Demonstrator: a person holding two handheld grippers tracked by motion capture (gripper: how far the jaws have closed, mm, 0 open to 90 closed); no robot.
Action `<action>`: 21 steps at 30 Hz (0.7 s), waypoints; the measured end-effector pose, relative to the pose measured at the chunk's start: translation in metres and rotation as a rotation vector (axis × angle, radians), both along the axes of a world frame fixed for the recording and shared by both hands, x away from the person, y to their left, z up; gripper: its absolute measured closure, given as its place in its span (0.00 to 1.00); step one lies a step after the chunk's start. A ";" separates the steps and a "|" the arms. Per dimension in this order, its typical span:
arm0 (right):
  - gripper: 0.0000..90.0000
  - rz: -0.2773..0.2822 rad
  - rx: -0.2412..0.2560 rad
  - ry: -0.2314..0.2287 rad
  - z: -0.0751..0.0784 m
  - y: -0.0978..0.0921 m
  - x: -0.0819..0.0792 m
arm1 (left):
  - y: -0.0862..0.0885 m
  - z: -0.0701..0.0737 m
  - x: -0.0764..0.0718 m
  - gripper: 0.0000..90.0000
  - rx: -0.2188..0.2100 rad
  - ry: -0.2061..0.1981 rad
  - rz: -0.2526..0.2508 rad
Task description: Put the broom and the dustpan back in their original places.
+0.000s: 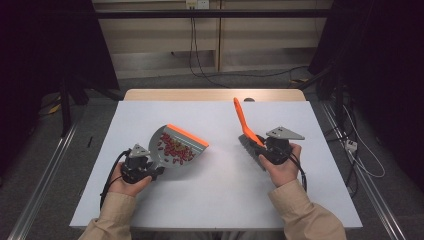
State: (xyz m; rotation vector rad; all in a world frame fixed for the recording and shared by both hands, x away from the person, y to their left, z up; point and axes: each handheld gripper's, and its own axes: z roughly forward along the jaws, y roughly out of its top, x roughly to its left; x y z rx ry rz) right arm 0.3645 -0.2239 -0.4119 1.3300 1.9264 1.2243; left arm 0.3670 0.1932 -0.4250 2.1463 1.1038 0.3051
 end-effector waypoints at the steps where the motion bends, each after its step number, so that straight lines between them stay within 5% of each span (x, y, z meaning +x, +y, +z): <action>1: 0.79 -0.007 -0.002 0.001 0.000 -0.002 0.000 | 0.002 0.000 0.002 0.70 -0.002 0.004 0.011; 11: 0.79 -0.072 -0.018 0.006 -0.003 -0.027 0.000 | 0.017 -0.005 0.013 0.70 0.013 0.026 0.136; 21: 0.79 -0.118 -0.023 0.005 -0.002 -0.051 -0.004 | 0.026 -0.007 0.017 0.70 0.038 0.026 0.208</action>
